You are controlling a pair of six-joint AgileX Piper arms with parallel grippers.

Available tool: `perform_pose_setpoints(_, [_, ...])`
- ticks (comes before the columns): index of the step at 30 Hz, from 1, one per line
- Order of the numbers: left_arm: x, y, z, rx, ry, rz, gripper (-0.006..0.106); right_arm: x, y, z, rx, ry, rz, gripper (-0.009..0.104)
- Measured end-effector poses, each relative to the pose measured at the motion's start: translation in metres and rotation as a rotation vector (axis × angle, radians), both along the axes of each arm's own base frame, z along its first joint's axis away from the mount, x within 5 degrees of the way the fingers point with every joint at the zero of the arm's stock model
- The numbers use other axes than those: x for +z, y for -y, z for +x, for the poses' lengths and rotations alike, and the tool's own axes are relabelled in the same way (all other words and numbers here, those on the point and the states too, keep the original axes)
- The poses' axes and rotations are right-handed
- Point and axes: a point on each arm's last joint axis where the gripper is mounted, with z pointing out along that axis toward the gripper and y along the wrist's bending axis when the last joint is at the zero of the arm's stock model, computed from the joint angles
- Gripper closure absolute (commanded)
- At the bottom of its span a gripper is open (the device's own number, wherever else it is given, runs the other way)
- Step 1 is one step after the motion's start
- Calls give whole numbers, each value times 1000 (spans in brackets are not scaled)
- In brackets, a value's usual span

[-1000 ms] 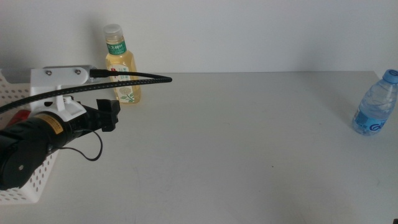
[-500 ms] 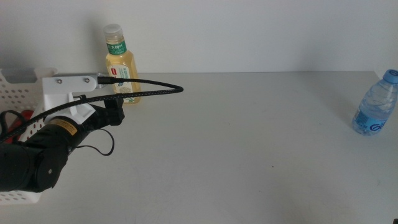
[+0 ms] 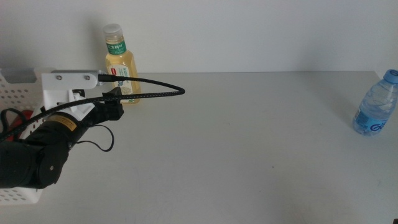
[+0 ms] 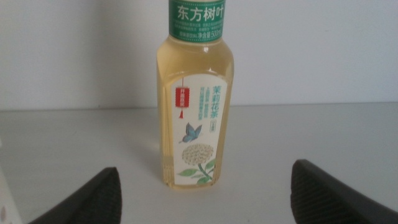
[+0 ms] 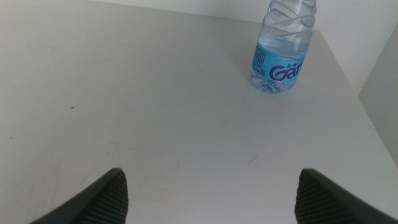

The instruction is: Use arms to grab the bottles and put them into the dustbin to the left of the table.

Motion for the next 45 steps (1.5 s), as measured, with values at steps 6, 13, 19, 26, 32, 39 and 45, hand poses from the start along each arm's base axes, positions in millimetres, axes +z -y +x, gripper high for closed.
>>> perform_pose_setpoints(6, [7, 6, 32, -9, 13, 36, 8, 0, 0, 0, 0, 0, 0, 1])
perform_pose_setpoints(13, [-1, 12, 74, -10, -19, 43, 8, 0, 0, 0, 0, 0, 0, 1])
perform_pose_setpoints(19, [-7, 12, 96, -7, -18, 49, 8, 0, 0, 0, 0, 0, 0, 1])
perform_pose_setpoints(26, [-15, 7, 111, 2, -20, 57, 8, 0, 0, 0, 0, 0, 0, 1])
perform_pose_setpoints(32, [-29, 11, 124, -24, -28, 81, 8, 0, 0, 0, 0, 0, 0, 1])
perform_pose_setpoints(39, [-41, 14, 142, -25, -22, 80, 8, 0, 0, 0, 0, 0, 0, 1])
perform_pose_setpoints(45, [-56, 15, 158, -17, -12, 73, 8, 0, 0, 0, 0, 0, 0, 1])
